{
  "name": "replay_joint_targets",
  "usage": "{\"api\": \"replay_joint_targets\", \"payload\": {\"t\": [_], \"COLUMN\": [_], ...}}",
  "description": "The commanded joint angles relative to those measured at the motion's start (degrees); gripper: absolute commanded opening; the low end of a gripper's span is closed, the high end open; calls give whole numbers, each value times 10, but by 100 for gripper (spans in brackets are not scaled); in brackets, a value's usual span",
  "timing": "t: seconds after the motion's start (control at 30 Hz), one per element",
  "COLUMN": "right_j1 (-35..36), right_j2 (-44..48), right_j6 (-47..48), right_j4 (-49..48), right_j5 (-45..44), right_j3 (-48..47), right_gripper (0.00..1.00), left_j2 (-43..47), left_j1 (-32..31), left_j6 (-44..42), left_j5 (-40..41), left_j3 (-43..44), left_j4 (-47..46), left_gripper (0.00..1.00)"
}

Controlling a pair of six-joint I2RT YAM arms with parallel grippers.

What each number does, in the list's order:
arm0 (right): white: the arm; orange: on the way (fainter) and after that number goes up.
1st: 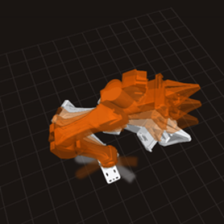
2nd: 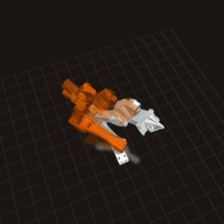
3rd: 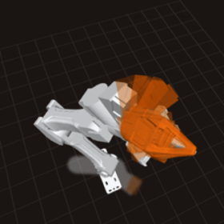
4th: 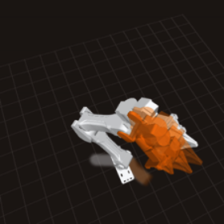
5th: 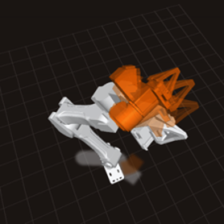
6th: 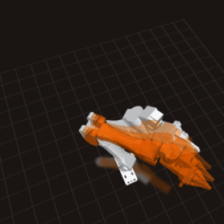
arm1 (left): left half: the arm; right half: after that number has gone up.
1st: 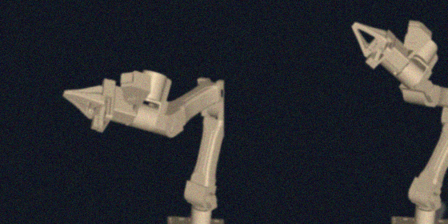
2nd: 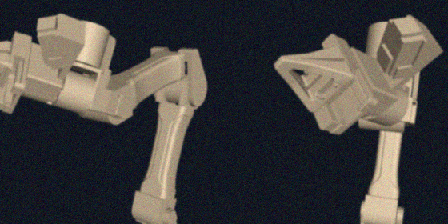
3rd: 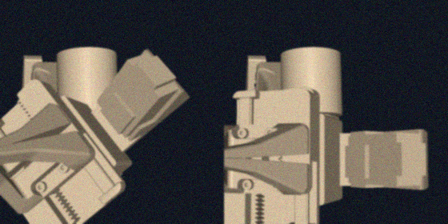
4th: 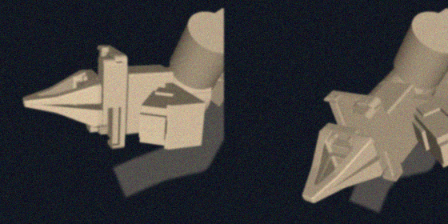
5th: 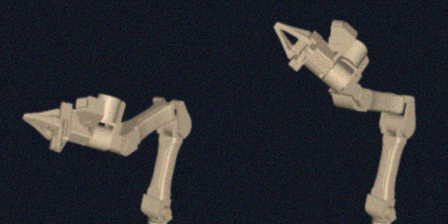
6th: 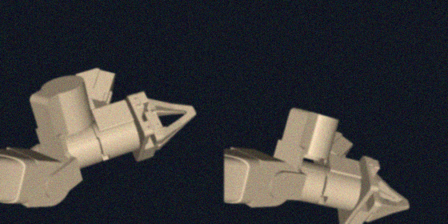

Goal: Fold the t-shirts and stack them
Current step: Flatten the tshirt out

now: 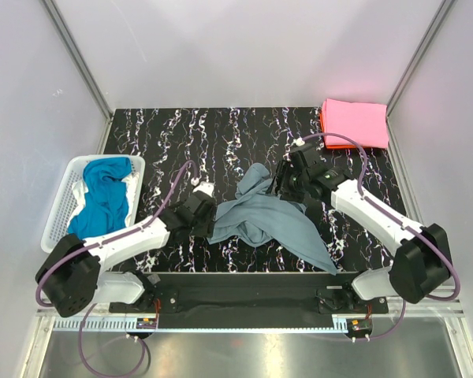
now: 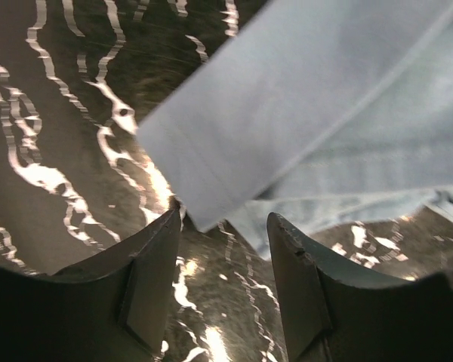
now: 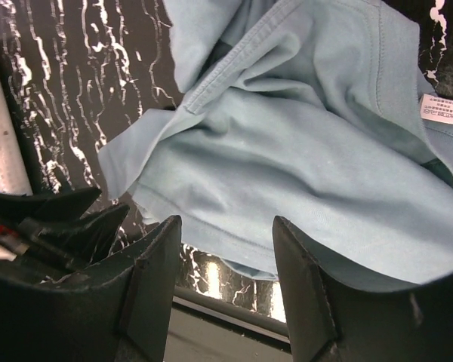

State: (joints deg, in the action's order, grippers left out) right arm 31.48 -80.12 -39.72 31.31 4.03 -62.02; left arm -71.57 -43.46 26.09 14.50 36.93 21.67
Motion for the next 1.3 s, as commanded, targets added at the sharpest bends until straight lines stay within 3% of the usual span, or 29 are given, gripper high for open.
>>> {"api": "replay_joint_targets", "payload": {"t": [0.0, 0.27, 0.43, 0.53, 0.57, 0.7, 0.83, 0.93, 0.97, 1.0, 1.27], "right_j1": [3, 3, 3, 3, 3, 4, 10, 11, 11, 11, 12], "right_j2": [26, 47, 58, 76, 81, 120, 145, 149, 152, 158, 166], "right_j6": [11, 10, 8, -15, -20, -36, -50, -51, -52, -54, -48], "right_j4": [-4, -2, -4, -14, -9, 3, -3, 2, -1, -3, -12], "right_j5": [11, 10, 19, 34, 34, 29, 42, 47, 47, 49, 64], "right_j3": [-16, 7, 22, 66, 80, 135, 159, 159, 160, 161, 162], "right_gripper": [59, 60, 60, 60, 61, 62, 61, 61, 61, 61, 61], "left_j2": [-14, -73, -76, -86, -86, -77, -64, -60, -62, -63, -94], "left_j1": [0, 0, 0, 0, 1, 24, 56, 49, 46, 44, 5], "left_j6": [-8, -9, -9, -9, -10, -8, -47, -74, -75, -75, -52], "left_j5": [58, 88, 121, 144, 148, 125, 20, -6, -7, -8, 50], "left_j3": [23, 61, 76, 106, 113, 154, 182, 163, 156, 150, 113], "left_j4": [-5, 12, 20, 44, 48, 67, 60, 47, 45, 43, 69], "left_gripper": [54, 44, 24, 2, 0, 0, 0, 21, 32, 35, 37]}}
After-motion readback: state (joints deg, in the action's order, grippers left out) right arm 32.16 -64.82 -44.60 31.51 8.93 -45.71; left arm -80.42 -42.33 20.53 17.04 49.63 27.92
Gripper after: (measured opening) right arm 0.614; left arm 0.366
